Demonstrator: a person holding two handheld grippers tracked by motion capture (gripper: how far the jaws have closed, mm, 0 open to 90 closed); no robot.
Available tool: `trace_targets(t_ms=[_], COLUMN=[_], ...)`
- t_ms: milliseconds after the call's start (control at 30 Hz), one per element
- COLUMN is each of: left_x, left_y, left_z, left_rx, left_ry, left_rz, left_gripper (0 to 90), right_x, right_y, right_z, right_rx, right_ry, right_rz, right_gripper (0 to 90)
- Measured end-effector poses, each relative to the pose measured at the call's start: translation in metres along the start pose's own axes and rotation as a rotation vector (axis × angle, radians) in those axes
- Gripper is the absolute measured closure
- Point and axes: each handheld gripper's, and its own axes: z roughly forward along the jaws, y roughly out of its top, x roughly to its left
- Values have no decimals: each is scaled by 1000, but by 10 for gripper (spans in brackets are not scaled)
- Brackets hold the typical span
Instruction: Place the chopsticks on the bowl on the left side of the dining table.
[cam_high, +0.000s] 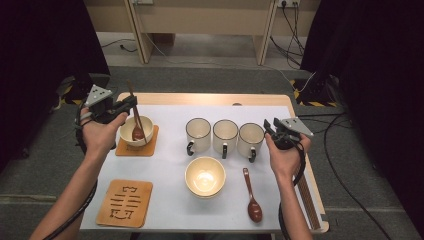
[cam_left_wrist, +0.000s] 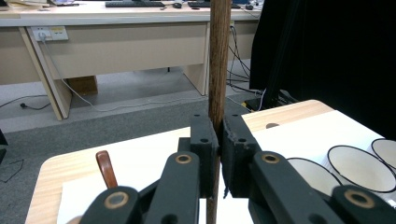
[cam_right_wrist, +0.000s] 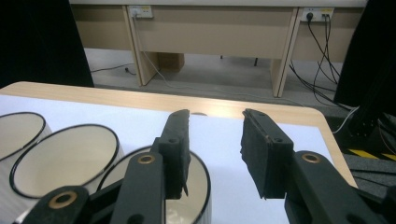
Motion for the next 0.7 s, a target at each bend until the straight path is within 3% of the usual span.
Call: trace_targets(t_ms=[367, 700], left_x=[9, 17], left_y=[-10, -21], left_z=[-8, -12], left_rx=[3, 24], left_ry=[32, 64], left_rz=[4, -8], left_gripper=[833, 832], right_x=[-7, -14], right_y=[-16, -25], right_z=[-18, -25], right_rx=[-12, -9], right_ry=[-12, -24], right_rz=[12, 22], right_gripper=[614, 612])
